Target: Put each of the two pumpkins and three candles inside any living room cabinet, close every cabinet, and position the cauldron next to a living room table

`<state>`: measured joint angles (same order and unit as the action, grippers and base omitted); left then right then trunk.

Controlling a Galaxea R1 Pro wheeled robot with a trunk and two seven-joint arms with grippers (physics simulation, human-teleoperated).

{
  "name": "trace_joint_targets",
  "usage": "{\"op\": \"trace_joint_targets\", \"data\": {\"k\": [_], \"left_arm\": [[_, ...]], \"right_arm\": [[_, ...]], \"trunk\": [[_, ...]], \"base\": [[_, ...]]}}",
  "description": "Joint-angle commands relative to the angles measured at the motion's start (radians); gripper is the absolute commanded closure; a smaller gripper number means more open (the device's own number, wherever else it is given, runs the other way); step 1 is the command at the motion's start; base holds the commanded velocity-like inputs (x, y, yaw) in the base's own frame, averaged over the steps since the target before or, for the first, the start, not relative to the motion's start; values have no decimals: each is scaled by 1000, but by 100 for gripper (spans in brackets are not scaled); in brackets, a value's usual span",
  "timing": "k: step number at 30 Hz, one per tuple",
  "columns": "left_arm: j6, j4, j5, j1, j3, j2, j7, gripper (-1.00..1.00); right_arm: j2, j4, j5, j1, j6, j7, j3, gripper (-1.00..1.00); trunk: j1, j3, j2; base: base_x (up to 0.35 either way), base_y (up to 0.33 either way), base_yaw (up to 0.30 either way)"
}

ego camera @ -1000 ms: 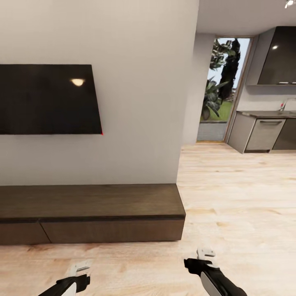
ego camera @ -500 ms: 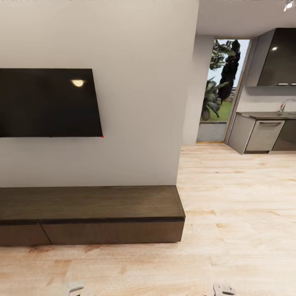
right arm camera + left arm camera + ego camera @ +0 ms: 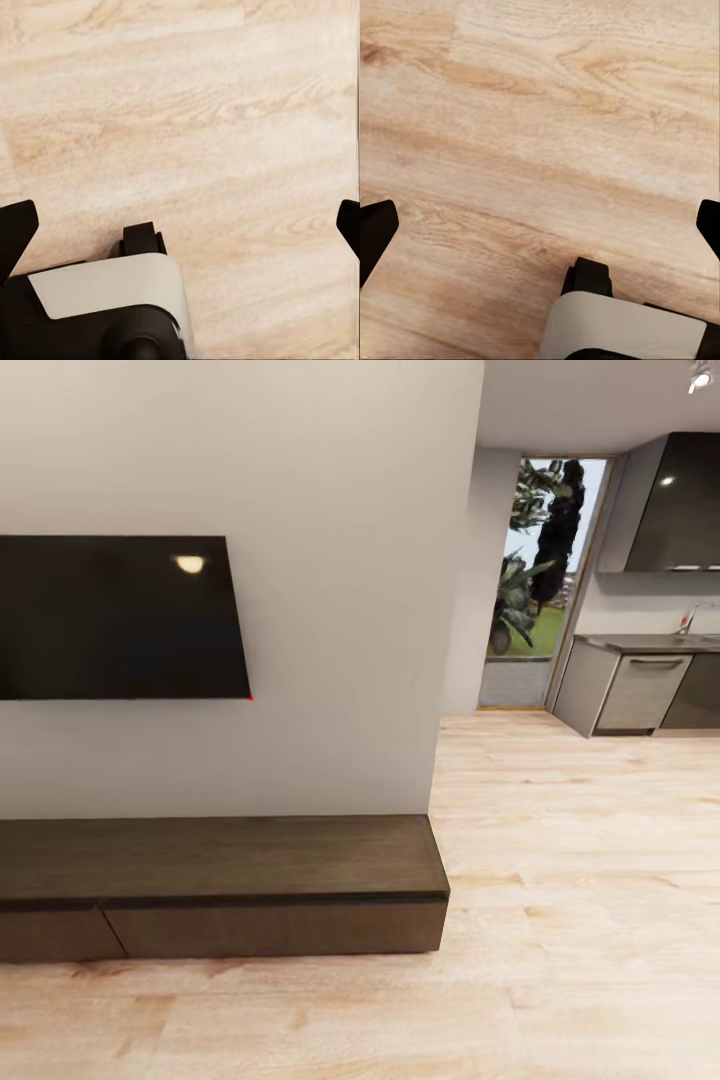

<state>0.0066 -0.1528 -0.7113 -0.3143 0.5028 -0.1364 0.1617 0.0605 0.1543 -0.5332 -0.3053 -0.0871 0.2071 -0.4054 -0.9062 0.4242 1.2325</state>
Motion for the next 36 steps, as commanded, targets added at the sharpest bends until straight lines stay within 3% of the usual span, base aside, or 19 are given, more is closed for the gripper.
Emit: {"op": "trace_joint_targets", "data": {"k": [1, 13, 17, 36], "left_arm": [[0, -2, -7, 4, 9, 0, 5, -100], [11, 28, -6, 59, 37, 7, -60, -100], [13, 48, -6, 65, 55, 8, -64, -100], [37, 56, -5, 104, 74, 16, -67, -100]], "right_arm": [[0, -5, -5, 0, -7, 6, -9, -100], [-7, -53, -5, 8, -7, 6, -7, -100], [-8, -55, -4, 14, -7, 6, -8, -100], [-7, -126, 0, 18, -9, 7, -9, -100]], "trunk": [[4, -2, -7], [50, -40, -91], [65, -52, -119], [138, -112, -252]], "base": [[0, 0, 0], [0, 0, 0], [0, 0, 0], [0, 0, 0]]}}
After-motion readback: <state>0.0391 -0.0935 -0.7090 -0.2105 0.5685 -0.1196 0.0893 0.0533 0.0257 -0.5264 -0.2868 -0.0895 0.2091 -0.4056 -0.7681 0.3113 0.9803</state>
